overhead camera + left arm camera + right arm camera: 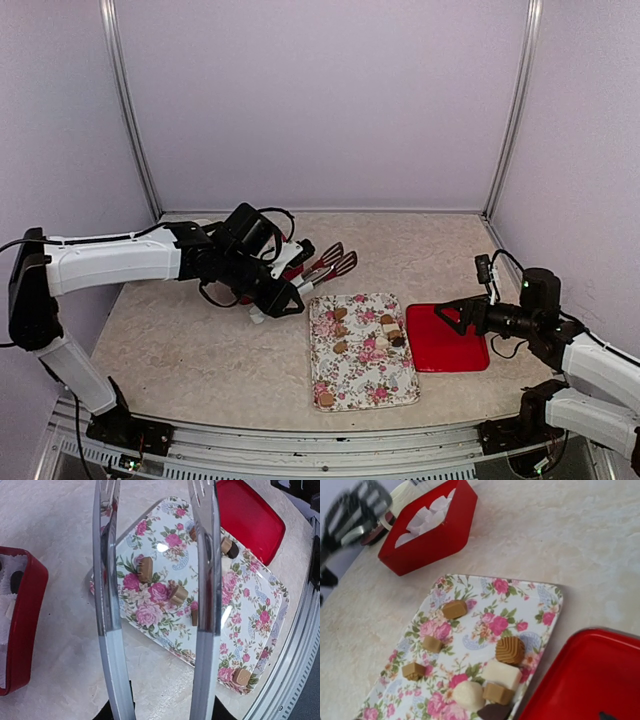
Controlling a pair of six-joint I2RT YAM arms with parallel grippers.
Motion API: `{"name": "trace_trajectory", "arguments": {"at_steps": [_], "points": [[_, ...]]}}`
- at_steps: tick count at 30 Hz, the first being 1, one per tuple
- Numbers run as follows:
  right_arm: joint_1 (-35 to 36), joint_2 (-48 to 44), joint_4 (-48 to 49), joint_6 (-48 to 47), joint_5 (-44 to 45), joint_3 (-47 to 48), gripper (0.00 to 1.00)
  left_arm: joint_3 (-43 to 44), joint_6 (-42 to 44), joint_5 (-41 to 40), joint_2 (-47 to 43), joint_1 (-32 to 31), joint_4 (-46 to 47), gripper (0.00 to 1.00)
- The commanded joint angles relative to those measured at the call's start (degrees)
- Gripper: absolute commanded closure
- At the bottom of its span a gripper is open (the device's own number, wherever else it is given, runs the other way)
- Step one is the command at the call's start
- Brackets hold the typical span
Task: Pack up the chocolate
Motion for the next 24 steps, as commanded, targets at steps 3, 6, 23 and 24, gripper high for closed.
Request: {"name": "trace_trajectory", "arguments": {"at_steps": [3, 6, 23, 24], "points": [[-0.76, -0.92, -0.94, -0.2, -0.11, -0.24, 0.0, -0.58, 4.96, -4.08, 4.13, -8.18, 0.01, 0.61], [-0.74, -0.92, -0.79, -0.11, -0.23, -0.28, 0.0, 0.62, 6.4, -5.59, 7.78, -11.46, -0.83, 0.61], [-0.86, -1.9, -2.09, -0.81, 0.38, -0.49, 0.0, 6.93, 9.25, -7.08, 20.44, -15.41, -1.74, 0.62], [-0.82, -1.85, -1.97, -0.85, 0.38, -0.46, 0.0, 7.08, 9.43, -7.25, 20.73, -15.54, -2.08, 0.62]]}}
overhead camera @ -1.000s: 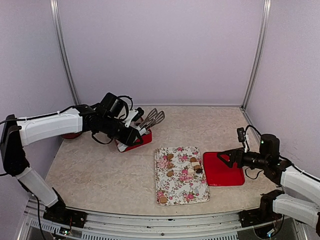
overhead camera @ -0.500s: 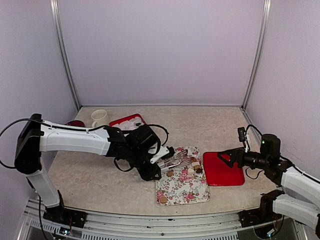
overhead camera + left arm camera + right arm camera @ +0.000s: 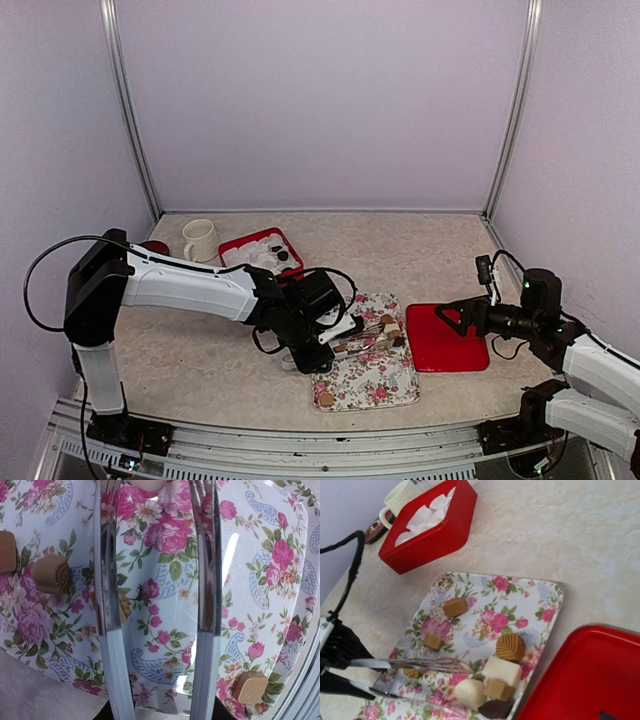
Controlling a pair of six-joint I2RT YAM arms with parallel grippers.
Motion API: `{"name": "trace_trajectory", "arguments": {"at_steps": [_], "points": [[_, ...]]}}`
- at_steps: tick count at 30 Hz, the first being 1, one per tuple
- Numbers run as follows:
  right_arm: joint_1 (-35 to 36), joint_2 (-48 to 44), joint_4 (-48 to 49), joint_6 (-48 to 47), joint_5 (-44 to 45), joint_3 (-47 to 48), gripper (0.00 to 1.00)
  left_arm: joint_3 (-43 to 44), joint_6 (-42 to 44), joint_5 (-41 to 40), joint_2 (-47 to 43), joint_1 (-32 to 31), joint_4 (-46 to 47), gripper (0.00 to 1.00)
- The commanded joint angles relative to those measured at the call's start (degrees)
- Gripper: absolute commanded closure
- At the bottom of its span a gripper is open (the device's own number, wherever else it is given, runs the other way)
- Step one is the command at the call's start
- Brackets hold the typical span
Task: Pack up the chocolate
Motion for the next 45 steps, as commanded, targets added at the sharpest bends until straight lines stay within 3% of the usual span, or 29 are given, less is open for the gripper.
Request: {"name": "trace_trajectory", "arguments": {"at_steps": [1, 14, 22, 37, 45], "points": [[-0.84, -0.56, -0.5, -0.81, 0.33, -0.46, 0.0, 1.99, 1.62, -1.24, 1.75, -0.55, -0.78, 0.62], [-0.84, -0.64, -0.48, -0.83, 0.38, -0.55, 0.0, 5.86, 2.13, -3.05, 4.47, -1.04, -4.4, 0.63], [-0.86, -0.64, -0.41, -0.92, 0.42, -0.68, 0.0, 5.07, 2.48, -3.52, 3.9, -0.96, -5.06, 0.7], [-0.88, -0.45, -0.36, -0.78, 0.33, -0.63, 0.0, -2.65, 0.61, -2.76, -6.89, 1.4, -1.73, 0.75], [-0.88, -0.2, -0.3, -0.81, 0.25, -0.55, 0.0, -7.49, -0.71, 1.6, -14.43, 7.35, 1.71, 0.76]]}}
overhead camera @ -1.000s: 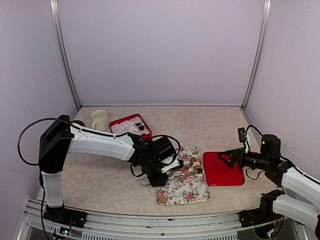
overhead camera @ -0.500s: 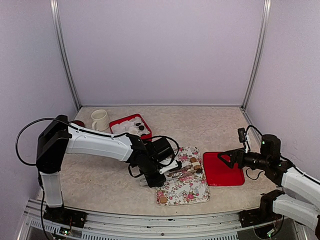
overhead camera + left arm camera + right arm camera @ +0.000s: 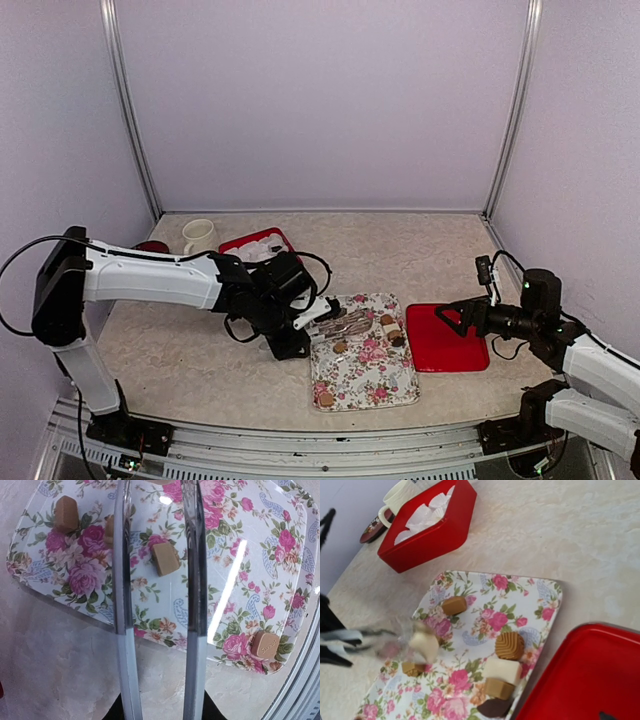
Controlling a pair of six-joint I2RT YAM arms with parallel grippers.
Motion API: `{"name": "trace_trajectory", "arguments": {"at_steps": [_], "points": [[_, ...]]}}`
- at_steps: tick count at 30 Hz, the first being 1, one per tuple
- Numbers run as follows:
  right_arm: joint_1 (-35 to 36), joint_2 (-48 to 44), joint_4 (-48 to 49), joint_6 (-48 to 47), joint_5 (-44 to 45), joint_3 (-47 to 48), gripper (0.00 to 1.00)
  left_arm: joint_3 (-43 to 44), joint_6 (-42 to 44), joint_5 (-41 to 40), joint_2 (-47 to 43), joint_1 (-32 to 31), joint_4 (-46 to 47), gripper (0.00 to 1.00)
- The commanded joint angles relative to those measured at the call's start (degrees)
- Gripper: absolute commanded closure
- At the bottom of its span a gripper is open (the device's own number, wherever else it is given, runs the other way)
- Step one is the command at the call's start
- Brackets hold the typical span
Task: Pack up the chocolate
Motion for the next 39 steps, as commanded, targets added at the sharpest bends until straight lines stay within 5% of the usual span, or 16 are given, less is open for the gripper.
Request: {"name": "trace_trajectory", "arguments": {"at_steps": [1, 11, 20, 39], "points": [[-0.86, -0.18, 0.05, -0.58, 0.23, -0.61, 0.0, -2.53, -1.68, 3.75, -6.62, 4.89, 4.13, 0.76], [-1.04, 0.17, 0.45, -0.62, -0.08, -0.7, 0.0, -7.29, -5.62, 12.24, -15.68, 24.33, 6.09, 0.76], [-1.12, -0.09, 0.55, -0.71, -0.04, -0.81, 0.0, -6.54, -10.15, 11.12, -15.02, 38.76, 4.32, 0.76], [-1.14, 0.08, 1.2, -0.7, -0.04, -1.25, 0.0, -2.85, -11.4, 8.78, -5.36, 41.01, 4.22, 0.75]]}}
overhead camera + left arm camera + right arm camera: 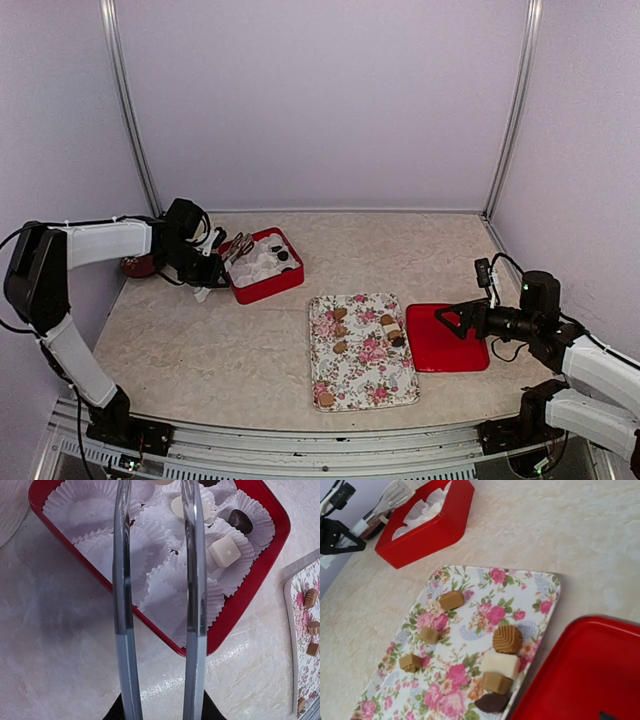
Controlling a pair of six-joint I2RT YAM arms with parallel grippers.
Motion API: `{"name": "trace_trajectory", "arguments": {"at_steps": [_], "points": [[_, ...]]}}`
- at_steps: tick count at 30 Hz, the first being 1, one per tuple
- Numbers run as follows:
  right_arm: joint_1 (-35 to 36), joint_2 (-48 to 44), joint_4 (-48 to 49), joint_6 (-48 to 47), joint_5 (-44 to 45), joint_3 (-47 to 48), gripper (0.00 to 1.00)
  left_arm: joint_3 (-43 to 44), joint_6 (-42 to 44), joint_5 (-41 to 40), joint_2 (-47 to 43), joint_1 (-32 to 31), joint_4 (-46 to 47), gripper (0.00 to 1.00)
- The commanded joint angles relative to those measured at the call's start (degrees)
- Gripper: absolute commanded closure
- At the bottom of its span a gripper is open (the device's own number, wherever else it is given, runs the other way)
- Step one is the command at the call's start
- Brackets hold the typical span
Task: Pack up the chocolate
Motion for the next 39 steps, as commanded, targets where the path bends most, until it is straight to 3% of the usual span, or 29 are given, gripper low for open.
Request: {"name": "trace_trajectory", "arguments": {"at_steps": [1, 26, 39], "points": [[-1.17, 0.01, 1.15, -0.66, -0.02, -0.51, 0.0, 3.78, 0.17, -0.55, 2.09, 0.14, 0.79, 0.75], [-1.15, -0.31, 1.4, -0.25, 0.07, -1.12, 0.0, 8.76, 0.06, -1.89, 8.49, 0.14, 1.08, 0.67], [-1.2, -0.22, 1.52, -0.26, -0.02, -1.25, 0.0, 8.32, 0.35, -0.58, 5.04, -1.18, 1.8, 0.63]]}}
